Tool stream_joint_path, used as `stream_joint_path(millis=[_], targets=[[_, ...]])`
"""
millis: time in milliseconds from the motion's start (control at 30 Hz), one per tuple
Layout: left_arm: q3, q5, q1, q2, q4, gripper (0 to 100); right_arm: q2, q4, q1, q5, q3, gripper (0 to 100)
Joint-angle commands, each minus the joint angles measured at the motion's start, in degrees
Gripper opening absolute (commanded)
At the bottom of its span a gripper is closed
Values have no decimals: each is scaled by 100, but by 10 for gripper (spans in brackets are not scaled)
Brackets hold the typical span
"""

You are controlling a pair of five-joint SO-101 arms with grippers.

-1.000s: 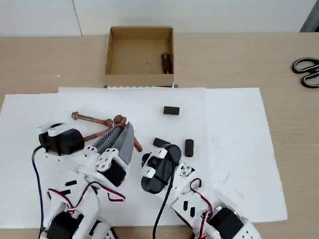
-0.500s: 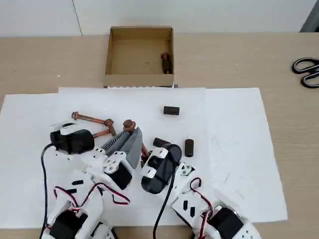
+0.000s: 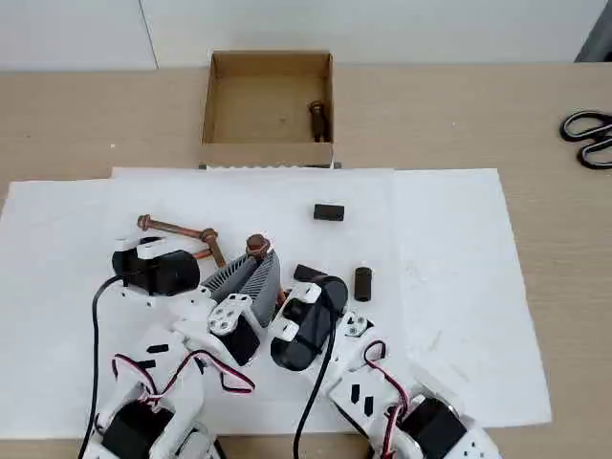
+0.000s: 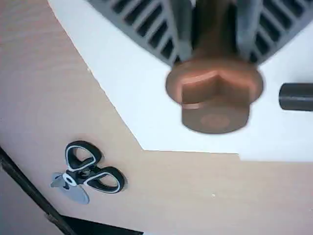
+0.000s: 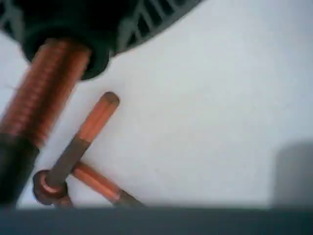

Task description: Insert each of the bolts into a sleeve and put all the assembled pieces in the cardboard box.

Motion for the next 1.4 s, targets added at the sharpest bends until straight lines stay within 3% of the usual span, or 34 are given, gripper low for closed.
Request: stream_joint_path(millis=[0,167,467,1100,1367], targets=[[-31,-44,44,-26,141,5,-48,-189,-13,-9,-404,2],[-127,-527,44,-44,818,5,-48,-180,-4,132,-422,2],[-426,-571,44,-44,1574,5,-48,-189,-4,123,-413,2],[84,-668,580,-26,2022,5,-48,-356,-4,132,-396,2],[365,-1345,563,-44,1978,11,-48,-338,-4,132,-396,2]])
